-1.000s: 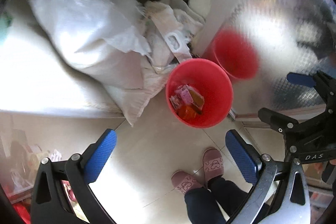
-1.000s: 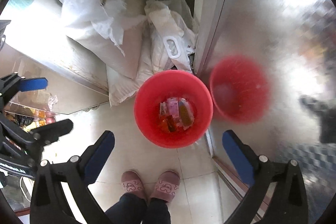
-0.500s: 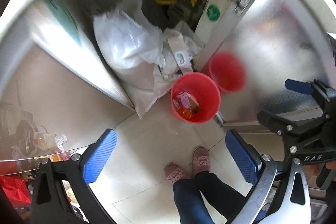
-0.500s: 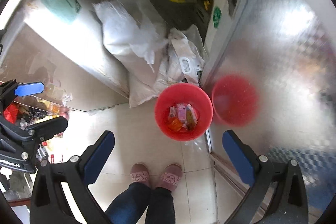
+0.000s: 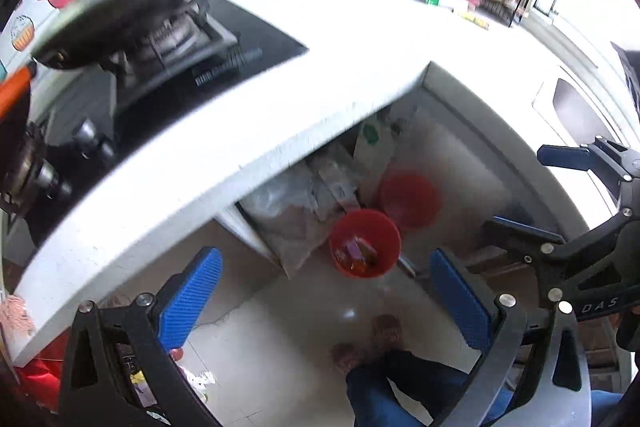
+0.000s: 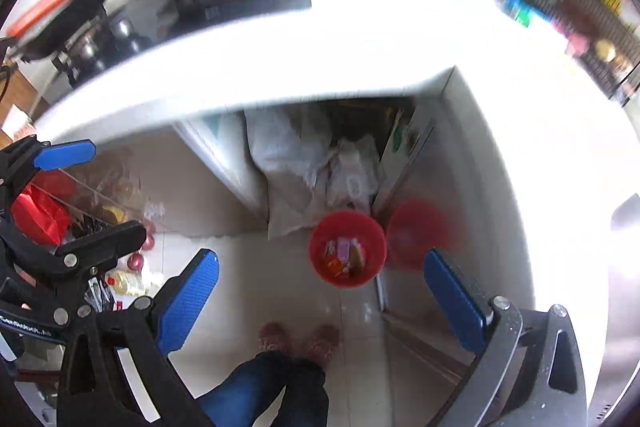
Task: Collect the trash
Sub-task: 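Raise both empty tools back up to the countertop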
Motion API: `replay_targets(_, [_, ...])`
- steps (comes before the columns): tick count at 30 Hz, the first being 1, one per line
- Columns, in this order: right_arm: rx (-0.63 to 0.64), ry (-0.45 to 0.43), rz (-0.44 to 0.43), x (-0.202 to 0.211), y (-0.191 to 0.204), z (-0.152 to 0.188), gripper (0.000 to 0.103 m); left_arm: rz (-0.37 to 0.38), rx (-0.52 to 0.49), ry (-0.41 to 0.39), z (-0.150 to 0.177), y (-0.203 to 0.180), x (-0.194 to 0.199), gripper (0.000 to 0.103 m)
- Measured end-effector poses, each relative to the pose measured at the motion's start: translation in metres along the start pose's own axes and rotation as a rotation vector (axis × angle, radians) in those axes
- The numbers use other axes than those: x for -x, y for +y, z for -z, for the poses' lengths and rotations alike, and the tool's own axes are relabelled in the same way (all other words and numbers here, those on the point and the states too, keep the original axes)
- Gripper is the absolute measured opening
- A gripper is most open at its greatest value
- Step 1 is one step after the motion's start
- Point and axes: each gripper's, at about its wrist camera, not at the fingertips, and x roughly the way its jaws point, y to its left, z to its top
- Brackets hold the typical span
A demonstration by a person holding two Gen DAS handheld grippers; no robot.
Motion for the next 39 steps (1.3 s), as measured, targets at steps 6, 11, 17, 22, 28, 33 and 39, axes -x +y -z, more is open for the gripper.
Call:
replay_targets(6, [0.004,-0.088,0.060,0.061,-0.002,-0.012,0.103,0.071,-0.023,-0.049,-0.031,-0.005,0.045,0.103])
replay_targets(11, [-0.015,-0.137,0.109,0.096,-0.013,-0.023,0.102,0.064,-0.101,-0.127,-0.058,-0.020,0.077,0.103])
replay_targets(17, [-0.086,-0.205,0.133,0.123,-0.032,-0.031,0.103,0.072,-0.140,-0.167,-0.083,-0.032,0.088,0.103])
replay_targets(22, [-0.101,-0.217,0.155,0.132,-0.049,-0.039,0.103,0.085,-0.170,-0.187,-0.103,-0.050,0.085,0.103])
replay_targets(28, [-0.131,-0.222,0.159,0.127,-0.079,-0.053,0.103,0.078,-0.204,-0.195,-0.143,-0.077,0.067,0.103])
replay_targets(33, [-0.165,-0.219,0.167,0.117,-0.115,-0.076,0.103,0.106,-0.237,-0.174,-0.184,-0.097,0.041,0.103])
replay_targets(39, [-0.220,-0.194,0.140,0.093,-0.168,-0.100,0.103,0.151,-0.221,-0.112,-0.234,-0.120,-0.009,0.103])
